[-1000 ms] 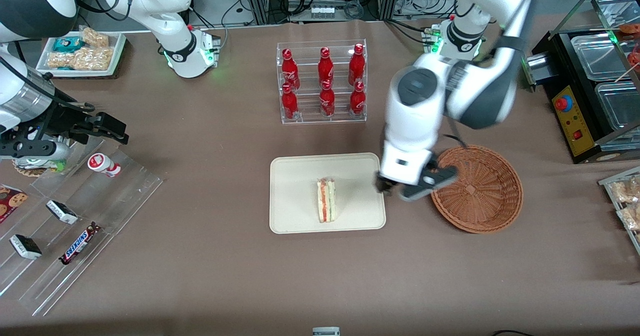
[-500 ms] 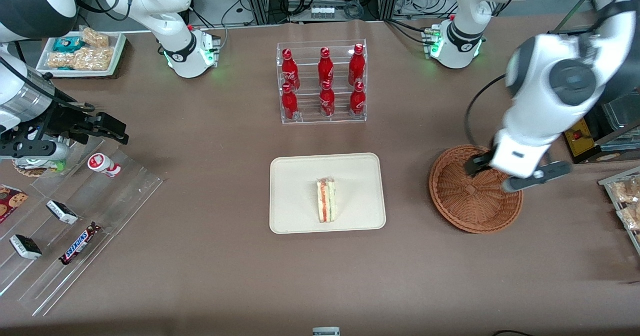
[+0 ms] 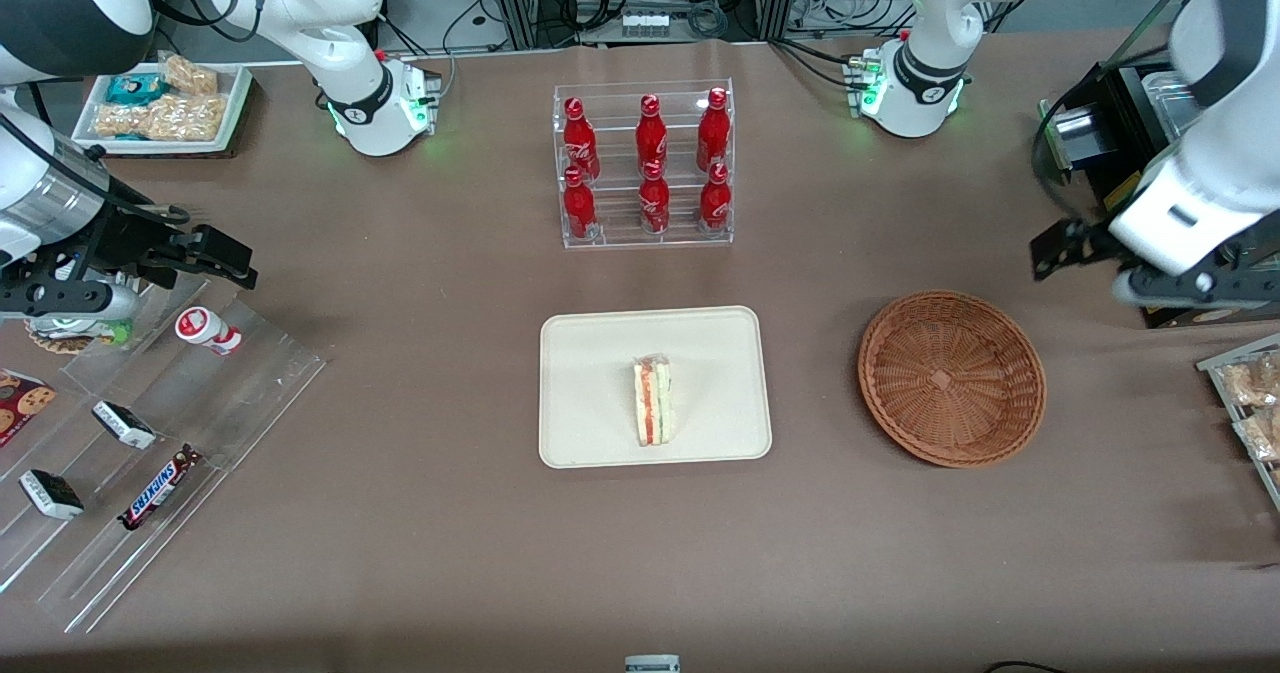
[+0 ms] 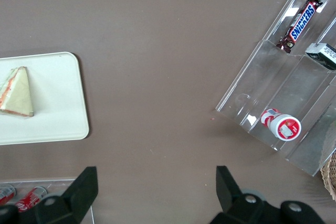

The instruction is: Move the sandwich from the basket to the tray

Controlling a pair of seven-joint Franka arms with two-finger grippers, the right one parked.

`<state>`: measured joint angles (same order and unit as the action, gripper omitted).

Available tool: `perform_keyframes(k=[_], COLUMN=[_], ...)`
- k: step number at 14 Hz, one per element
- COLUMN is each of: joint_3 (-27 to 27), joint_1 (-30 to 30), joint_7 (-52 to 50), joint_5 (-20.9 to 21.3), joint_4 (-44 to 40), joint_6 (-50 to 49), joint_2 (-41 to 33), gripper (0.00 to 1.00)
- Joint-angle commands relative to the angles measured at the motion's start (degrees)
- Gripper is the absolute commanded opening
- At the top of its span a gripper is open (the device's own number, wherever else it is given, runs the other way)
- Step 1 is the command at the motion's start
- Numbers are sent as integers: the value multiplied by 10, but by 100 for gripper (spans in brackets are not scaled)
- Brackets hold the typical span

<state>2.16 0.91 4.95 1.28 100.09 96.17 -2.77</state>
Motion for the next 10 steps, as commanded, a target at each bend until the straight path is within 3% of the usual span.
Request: perform_keyframes(k=[1, 10], joint_3=[-12, -28], joint_1=[-6, -6], joint_7=[57, 49], joint_5=[-10, -21], joint_4=[-39, -45], joint_6=[-41, -28], joint_2=[-12, -10], gripper=[100, 100])
